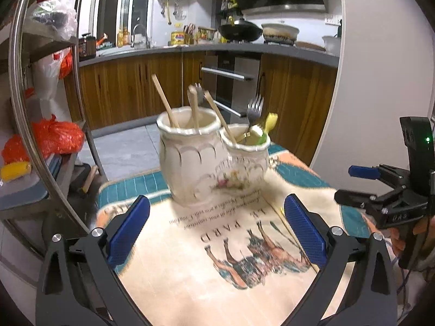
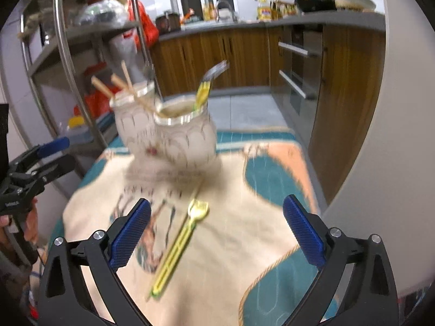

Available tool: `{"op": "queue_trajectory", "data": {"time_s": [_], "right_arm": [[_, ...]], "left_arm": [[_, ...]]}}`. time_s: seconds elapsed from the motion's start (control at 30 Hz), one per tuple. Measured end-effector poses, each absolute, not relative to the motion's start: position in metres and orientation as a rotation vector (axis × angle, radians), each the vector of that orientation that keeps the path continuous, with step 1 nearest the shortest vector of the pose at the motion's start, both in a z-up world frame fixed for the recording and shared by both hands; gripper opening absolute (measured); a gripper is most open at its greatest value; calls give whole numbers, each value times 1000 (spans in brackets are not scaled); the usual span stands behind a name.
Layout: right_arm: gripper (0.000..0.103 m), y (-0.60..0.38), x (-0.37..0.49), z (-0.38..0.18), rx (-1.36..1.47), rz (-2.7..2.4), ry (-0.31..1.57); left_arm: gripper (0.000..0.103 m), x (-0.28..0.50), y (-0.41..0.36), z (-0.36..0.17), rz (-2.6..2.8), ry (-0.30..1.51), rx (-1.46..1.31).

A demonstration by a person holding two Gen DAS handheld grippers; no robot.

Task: Organize utensils
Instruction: 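Move both open grippers back down to the yellow stick and wooden chopstick, then close the right gripper on the yellow tulip-head stick while the left gripper grasps the wooden chopstick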

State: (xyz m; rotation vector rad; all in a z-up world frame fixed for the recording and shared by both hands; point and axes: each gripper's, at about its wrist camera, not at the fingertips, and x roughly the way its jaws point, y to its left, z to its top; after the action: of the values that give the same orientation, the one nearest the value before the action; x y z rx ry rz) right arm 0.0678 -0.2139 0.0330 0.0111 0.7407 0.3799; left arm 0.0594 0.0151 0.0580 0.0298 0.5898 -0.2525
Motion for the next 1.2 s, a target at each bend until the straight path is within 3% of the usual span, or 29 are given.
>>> {"op": "queue_trajectory", "data": {"time_s": [0.4,0.47,0.53,0.63,0.7,0.9,1.2], "right_arm": [[94,-184,65,-7,-39,382,870],[81,-182,66,-9,-31,388,890],[57,-180,68,-12,-14,412,922],[37,-177,68,-15,8,437,945],[30,-176,68,-16,22,451,958],[16,-175,67,-21,25,460,975],[13,-191,77,-15,-44,393,971]], "left_arm": [[97,57,6,20,-224,690,42],[97,58,5,18,-219,692,47],[97,58,4,18,-219,693,52],[97,59,3,17,-221,699,54],[97,60,2,16,-225,704,56],[97,59,-2,14,-230,710,65],[97,59,-6,13,-239,719,76]]}}
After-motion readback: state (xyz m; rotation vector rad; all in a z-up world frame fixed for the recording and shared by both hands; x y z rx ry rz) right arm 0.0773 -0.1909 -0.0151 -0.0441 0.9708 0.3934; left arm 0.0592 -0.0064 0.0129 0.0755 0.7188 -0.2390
